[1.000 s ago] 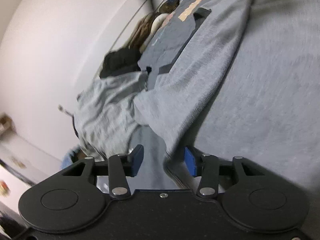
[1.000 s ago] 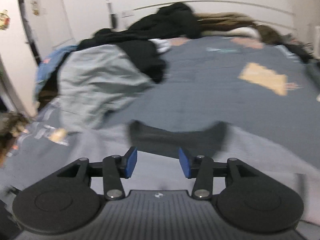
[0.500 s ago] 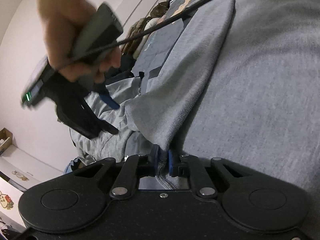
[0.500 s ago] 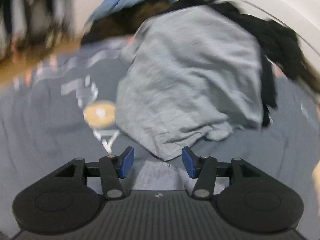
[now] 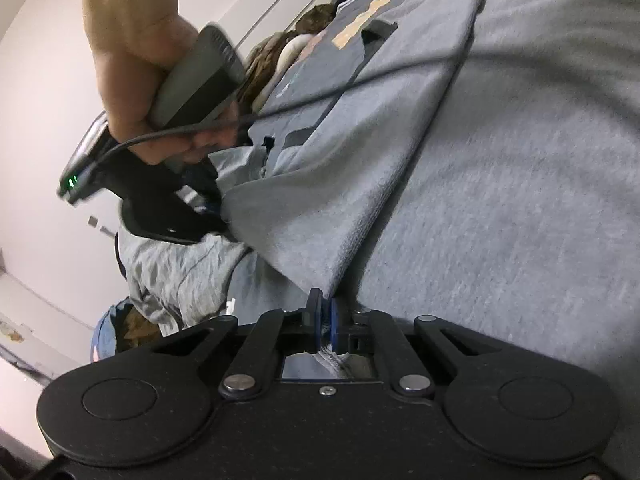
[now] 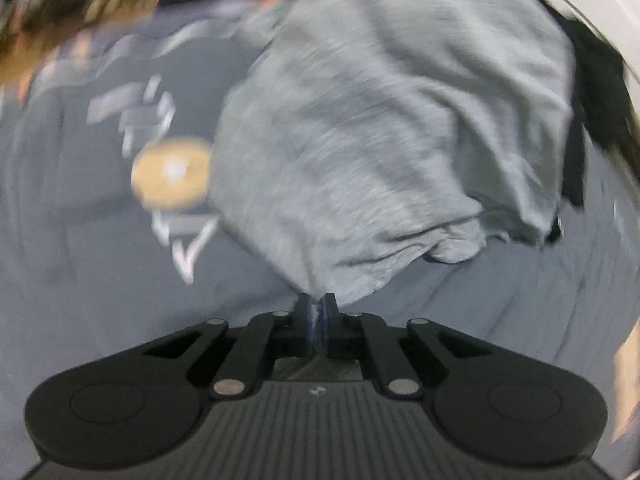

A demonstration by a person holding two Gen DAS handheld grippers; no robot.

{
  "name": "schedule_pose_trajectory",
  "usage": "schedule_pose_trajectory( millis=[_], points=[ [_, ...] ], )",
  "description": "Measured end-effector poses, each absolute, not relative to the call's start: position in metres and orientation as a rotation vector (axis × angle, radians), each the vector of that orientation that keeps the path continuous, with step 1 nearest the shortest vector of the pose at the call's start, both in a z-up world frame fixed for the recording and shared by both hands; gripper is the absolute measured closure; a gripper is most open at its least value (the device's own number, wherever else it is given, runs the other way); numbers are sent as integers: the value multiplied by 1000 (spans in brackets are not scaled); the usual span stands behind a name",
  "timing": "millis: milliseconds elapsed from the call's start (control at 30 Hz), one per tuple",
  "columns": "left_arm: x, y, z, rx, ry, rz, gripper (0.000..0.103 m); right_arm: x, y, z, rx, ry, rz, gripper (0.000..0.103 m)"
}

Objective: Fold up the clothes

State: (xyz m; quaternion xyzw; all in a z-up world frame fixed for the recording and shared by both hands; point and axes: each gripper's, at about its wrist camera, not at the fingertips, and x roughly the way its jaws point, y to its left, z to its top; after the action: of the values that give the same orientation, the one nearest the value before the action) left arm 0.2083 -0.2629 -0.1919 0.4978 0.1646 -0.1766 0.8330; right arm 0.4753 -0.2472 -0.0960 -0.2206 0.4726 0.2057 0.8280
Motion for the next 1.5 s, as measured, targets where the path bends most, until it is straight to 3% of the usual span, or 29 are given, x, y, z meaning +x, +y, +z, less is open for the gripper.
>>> schedule_pose_trajectory(
  millis=[167,333,467,600,667,800,833,867,1200,1367,1400,1500],
  points=[
    [207,-258,-173,1040,310,-376,99,488,-273,-65,-117,961,383,101],
    [203,-259,-178,1055,314,-366,95,501,-276,-67,-1,948,346,103],
    [208,-261,-188,1092,343,-349,93,503,-263,-75,-101,990,356,102],
    [212,-256,-185,1052,353,-331,76,492,-269,-73,-290,968,411,95],
    [215,-255,-186,1026,364,-327,74,488,-284,-73,-344,951,404,88],
    [217,-254,-191,992,368,-328,78,483,-326,-72,-240,947,360,74],
    [218,-253,-192,980,372,-335,93,480,-337,-71,-201,937,350,72],
    [218,-252,-191,966,386,-358,98,476,-348,-70,-161,926,343,71],
    [218,-205,-157,654,620,-497,99,385,-414,-69,4,842,332,65],
    [234,-185,-131,359,641,-483,97,320,-459,-57,169,744,253,58],
    [236,-184,-126,309,630,-478,94,307,-465,-55,188,728,236,57],
    [236,-185,-120,229,606,-467,57,272,-476,-51,209,680,197,53]
  ],
)
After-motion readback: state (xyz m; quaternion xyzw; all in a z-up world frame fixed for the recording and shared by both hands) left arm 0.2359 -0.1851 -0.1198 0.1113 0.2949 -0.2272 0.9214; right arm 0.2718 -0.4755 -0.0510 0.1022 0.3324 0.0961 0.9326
